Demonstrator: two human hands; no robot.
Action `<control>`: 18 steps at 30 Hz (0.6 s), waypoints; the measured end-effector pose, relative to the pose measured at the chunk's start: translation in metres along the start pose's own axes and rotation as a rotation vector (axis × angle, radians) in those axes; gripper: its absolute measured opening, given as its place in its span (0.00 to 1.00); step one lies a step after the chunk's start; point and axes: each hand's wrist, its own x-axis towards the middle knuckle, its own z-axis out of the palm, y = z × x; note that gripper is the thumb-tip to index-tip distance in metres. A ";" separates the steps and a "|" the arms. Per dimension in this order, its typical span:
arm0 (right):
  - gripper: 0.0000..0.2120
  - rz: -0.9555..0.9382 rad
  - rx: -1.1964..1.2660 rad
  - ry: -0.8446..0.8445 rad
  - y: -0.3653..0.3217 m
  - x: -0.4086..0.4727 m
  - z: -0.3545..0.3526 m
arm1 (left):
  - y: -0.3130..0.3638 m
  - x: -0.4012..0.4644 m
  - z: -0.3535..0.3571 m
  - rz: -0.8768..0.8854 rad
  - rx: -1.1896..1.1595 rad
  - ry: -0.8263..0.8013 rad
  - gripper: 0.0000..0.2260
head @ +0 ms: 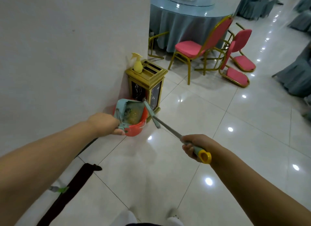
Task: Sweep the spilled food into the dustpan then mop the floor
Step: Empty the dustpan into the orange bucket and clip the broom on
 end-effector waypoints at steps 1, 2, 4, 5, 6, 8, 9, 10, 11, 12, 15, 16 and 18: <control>0.07 0.001 -0.003 -0.016 -0.004 0.002 -0.004 | 0.006 0.003 -0.001 -0.003 0.003 -0.008 0.23; 0.07 0.005 -0.008 -0.028 -0.009 0.004 -0.008 | 0.013 0.005 -0.001 -0.001 0.006 -0.019 0.23; 0.07 0.018 -0.022 -0.048 -0.017 0.006 -0.019 | 0.031 0.009 -0.003 0.009 0.022 -0.058 0.23; 0.07 0.028 -0.032 -0.063 -0.022 0.008 -0.026 | 0.040 0.011 -0.004 0.015 0.032 -0.083 0.23; 0.07 0.039 -0.043 -0.078 -0.026 0.009 -0.033 | 0.049 0.014 -0.005 0.018 0.042 -0.109 0.23; 0.06 0.055 -0.070 -0.095 -0.034 0.012 -0.047 | 0.065 0.020 -0.005 0.006 0.045 -0.161 0.23; 0.06 0.058 -0.088 -0.099 -0.038 0.014 -0.054 | 0.072 0.022 -0.003 -0.008 0.043 -0.182 0.23; 0.06 0.058 -0.110 -0.101 -0.042 0.016 -0.060 | 0.079 0.024 -0.002 -0.021 0.045 -0.196 0.23; 0.07 0.056 -0.134 -0.102 -0.045 0.019 -0.066 | 0.085 0.026 -0.001 -0.030 0.051 -0.201 0.23; 0.07 0.053 -0.160 -0.101 -0.048 0.021 -0.071 | 0.091 0.028 0.000 -0.037 0.059 -0.206 0.22; 0.08 0.044 -0.243 -0.087 -0.053 0.025 -0.084 | 0.107 0.033 0.002 -0.060 0.032 -0.234 0.21; 0.08 0.039 -0.258 -0.092 -0.054 0.025 -0.088 | 0.113 0.034 0.003 -0.059 0.026 -0.241 0.21; 0.08 0.037 -0.264 -0.104 -0.055 0.025 -0.096 | 0.126 0.036 0.007 -0.045 0.042 -0.257 0.20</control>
